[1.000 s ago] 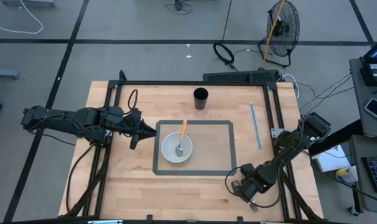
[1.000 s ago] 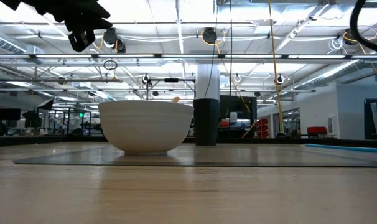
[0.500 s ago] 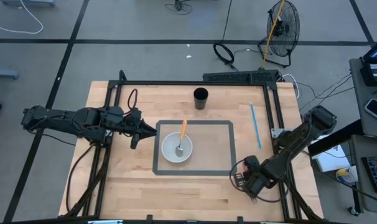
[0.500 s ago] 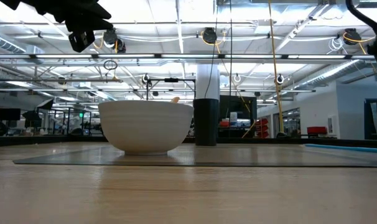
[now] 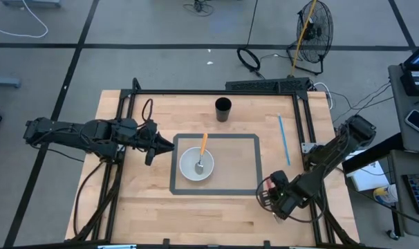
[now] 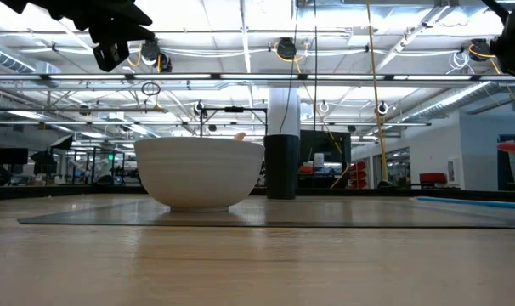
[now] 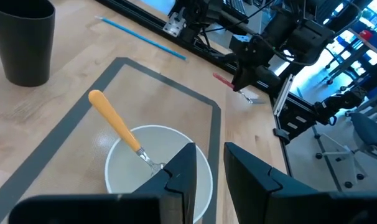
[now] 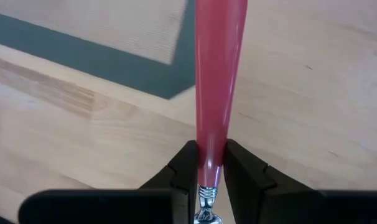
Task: Pick & Place Utensil
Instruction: Put the pink fork into the white bowl on the light brown mat
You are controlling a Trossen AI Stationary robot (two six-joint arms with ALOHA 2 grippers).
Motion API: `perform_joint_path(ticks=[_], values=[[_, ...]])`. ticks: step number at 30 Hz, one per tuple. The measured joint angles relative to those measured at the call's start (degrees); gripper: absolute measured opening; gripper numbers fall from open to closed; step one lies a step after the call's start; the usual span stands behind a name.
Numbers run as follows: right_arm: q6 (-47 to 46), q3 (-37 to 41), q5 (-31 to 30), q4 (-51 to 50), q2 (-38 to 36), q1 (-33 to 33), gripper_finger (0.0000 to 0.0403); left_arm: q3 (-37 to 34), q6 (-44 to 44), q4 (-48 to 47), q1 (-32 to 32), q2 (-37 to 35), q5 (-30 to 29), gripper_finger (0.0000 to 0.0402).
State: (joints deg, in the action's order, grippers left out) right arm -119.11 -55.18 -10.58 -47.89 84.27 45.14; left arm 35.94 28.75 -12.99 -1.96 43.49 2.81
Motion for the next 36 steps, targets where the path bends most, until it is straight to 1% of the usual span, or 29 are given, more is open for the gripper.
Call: perform_joint_path(ticks=[4, 10, 15, 20, 23, 27, 30, 33, 36], values=[[2.38, -0.04, -4.59, 0.49, -1.35, -0.01, 0.0052, 0.00, 0.42, 0.07, 0.00, -0.01, 0.00, 0.0085], [7.91, -0.06, -13.92, 1.96, -4.11, -0.84, 0.0052, 0.00, 1.82, 3.10, -0.01, 0.01, 0.01, 0.0085], [17.94, -0.07, -21.82, 6.00, -6.75, -3.31, 0.0052, 0.00, 4.14, 6.76, -0.04, 0.53, 0.38, 0.0085], [34.26, -0.07, -28.63, 14.57, -8.80, -7.36, 0.0052, 0.00, 5.95, 13.43, -0.96, 4.50, 3.83, 0.0085], [46.65, -0.07, -31.20, 22.77, -9.37, -10.54, 0.0052, 0.00, 5.90, 20.00, -2.52, 8.78, 4.68, 0.0085], [65.04, -0.07, -31.53, 36.97, -9.47, -14.55, 0.0052, 0.00, 4.68, 29.73, -4.42, 15.04, 4.69, 0.0085], [75.94, -0.07, -31.49, 46.77, -9.47, -16.67, 0.0052, 0.00, 3.70, 37.04, -5.36, 19.15, 4.68, 0.0085], [83.89, -0.07, -31.37, 53.93, -9.47, -18.00, 0.0052, 0.00, 2.25, 44.39, -5.91, 21.96, 4.66, 0.0085], [88.61, -0.07, -31.32, 58.50, -9.47, -18.94, 0.0052, 0.00, 1.24, 49.79, -6.01, 23.75, 3.91, 0.0085]])
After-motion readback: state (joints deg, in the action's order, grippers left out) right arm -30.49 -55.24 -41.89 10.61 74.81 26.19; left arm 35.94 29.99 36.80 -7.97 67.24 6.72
